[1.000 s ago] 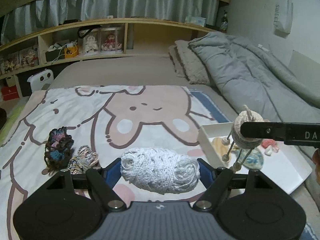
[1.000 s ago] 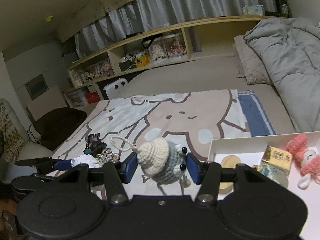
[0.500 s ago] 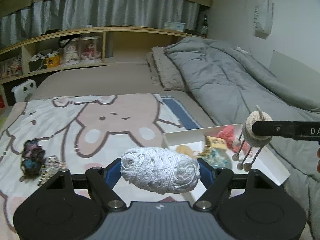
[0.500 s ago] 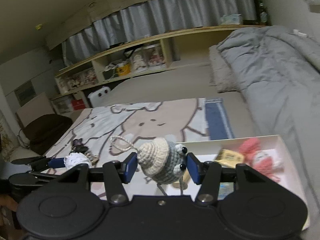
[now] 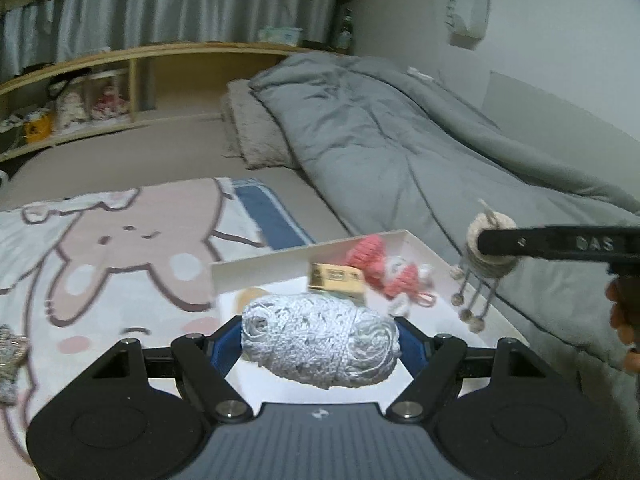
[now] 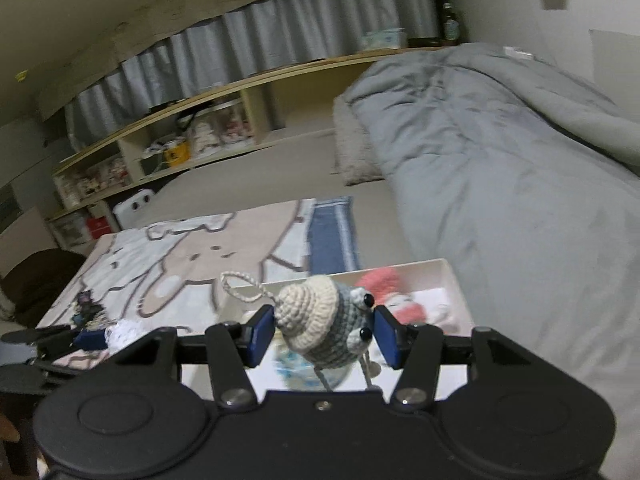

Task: Organize objects
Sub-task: 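Carry the yarn ball and grey doll over the white box, then lower the yarn ball and grey doll into the box and open both tools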

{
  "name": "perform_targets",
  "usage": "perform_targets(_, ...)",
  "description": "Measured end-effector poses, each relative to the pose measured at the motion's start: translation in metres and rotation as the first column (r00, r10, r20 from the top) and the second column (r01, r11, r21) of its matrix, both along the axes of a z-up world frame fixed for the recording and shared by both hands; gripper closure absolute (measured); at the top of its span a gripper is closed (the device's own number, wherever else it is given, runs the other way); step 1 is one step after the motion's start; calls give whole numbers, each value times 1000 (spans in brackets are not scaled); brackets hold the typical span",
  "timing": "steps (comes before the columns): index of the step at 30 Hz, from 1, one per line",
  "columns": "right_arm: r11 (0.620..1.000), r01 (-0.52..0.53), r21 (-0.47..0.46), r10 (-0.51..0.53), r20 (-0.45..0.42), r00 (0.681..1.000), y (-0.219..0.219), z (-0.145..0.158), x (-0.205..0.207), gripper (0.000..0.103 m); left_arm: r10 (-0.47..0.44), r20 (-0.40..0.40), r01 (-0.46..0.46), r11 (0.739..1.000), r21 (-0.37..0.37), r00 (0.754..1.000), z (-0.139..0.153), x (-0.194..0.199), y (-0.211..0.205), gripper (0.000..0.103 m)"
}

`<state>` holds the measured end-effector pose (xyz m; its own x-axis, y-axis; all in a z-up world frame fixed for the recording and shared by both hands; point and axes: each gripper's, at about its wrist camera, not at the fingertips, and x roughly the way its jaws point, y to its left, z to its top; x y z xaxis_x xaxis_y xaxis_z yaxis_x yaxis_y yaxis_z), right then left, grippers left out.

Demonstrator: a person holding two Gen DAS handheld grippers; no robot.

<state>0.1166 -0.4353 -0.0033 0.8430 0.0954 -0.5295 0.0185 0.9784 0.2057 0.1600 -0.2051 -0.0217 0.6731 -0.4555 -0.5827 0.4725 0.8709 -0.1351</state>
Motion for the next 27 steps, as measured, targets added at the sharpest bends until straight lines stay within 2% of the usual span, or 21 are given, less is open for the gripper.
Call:
perform_targets(5, 999, 38, 22, -38, -2, 999, -20, -20, 19, 48, -47, -35, 48, 999, 10, 998, -20, 2, -31, 25)
perform_targets(9, 999, 30, 33, -29, -25, 999, -29, -43, 37, 48, -79, -73, 80, 997, 12, 994, -35, 4, -53, 25)
perform_targets(15, 999, -7, -43, 1, -143, 990, -35, -73, 46, 48, -110, -148, 112, 994, 2, 983, -59, 10, -85, 25)
perform_targets(22, 998, 27, -63, -38, -182, 982, -57, -86, 41, 48, -134, -226, 148, 988, 48, 965, -82, 10, -130, 25)
perform_targets(27, 996, 12, -84, -28, -192, 981, -59, -87, 44, 47, -117, -274, 133, 990, 41, 955, -95, 15, -146, 24)
